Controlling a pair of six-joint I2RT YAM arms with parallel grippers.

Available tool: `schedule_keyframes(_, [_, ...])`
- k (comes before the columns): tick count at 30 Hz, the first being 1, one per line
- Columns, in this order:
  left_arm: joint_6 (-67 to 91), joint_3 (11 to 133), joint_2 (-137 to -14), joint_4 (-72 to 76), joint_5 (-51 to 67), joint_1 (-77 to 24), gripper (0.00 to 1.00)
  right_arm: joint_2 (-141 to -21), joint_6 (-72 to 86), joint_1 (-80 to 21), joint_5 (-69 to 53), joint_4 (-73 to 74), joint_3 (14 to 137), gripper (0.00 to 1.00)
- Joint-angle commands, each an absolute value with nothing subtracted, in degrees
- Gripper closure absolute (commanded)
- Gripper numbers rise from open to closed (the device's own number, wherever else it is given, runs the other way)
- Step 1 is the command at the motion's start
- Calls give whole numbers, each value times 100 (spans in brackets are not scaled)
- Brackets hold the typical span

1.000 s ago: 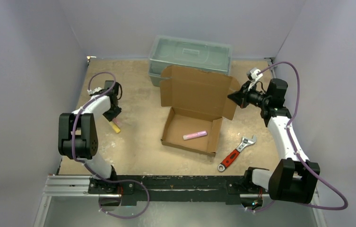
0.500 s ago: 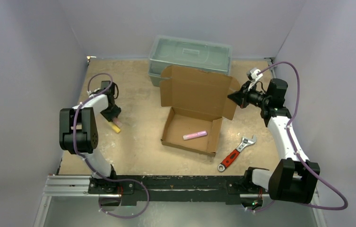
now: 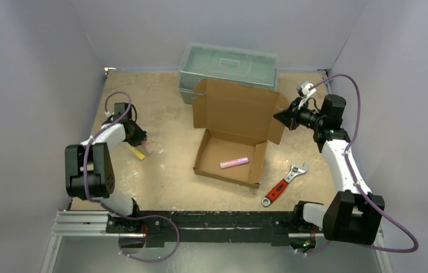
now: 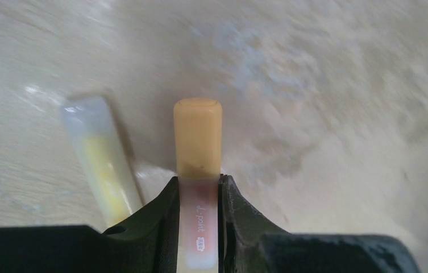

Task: Fold the paper box

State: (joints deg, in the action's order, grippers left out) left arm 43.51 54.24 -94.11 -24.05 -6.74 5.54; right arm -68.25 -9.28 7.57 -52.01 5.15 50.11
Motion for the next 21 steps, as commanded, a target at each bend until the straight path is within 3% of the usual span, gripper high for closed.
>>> schedule_keyframes(1, [3709, 4640, -8261, -1052, 1329, 582, 100, -6820, -1020, 782, -5317, 457, 5050, 100])
schedule_keyframes(6, [3909, 3255, -7401, 1409, 4263, 554, 100, -6838, -1017, 780, -5325, 449, 5045, 100])
schedule_keyframes(9, [4603, 2705, -7242, 2874, 5230, 400, 100, -6846, -1020, 780, -5326, 448, 5043, 100])
schedule_keyframes(13, [4776, 2640, -7090, 3795, 5525, -515, 100, -6855, -1017, 782, -5326, 448, 5037, 100])
schedule_keyframes(19, [3755, 3076, -7108, 3074, 5070, -1532, 99, -6842, -1020, 782, -5317, 448, 5034, 100])
schedule_keyframes(21, [3352, 3308, -7118, 2482, 4671, -1816, 92, -6846, -1020, 782, -5325, 448, 5034, 100])
